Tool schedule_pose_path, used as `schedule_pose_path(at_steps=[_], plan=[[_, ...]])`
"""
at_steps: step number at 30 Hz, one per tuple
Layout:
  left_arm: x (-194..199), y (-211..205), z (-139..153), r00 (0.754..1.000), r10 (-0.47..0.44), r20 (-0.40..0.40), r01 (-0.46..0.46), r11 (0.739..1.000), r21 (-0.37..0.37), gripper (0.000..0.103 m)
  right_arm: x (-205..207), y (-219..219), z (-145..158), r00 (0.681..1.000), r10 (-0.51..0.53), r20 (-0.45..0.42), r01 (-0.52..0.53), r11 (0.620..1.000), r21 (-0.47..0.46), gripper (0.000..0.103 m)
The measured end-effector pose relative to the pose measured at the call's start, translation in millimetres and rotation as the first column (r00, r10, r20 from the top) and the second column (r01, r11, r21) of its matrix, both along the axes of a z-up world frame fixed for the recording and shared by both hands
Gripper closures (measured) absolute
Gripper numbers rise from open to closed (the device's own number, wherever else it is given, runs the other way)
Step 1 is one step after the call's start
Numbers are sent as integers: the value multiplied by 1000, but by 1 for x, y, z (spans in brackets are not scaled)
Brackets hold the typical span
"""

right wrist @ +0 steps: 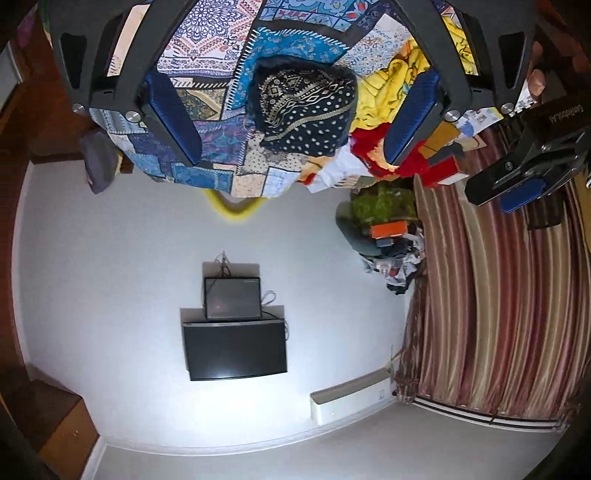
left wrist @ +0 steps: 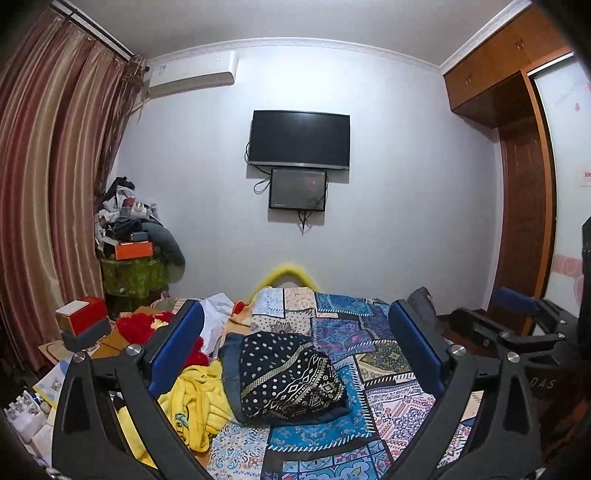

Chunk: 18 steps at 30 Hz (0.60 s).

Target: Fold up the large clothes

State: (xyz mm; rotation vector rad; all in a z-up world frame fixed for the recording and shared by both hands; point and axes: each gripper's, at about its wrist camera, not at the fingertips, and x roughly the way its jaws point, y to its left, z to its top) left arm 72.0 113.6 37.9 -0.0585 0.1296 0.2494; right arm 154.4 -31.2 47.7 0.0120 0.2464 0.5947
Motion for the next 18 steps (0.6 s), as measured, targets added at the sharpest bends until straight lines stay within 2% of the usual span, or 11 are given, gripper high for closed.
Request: schedule_pose_path(at_steps=[5,18], plan=[[4,2,-4,1000,-27,-16,27,999,-20,2,0,1,-1,999,-29,29,30,999,-22,0],[8,1,-9,999,-31,-27,31,999,9,2,2,6,-6,999,-46,20,47,998,-48,0]])
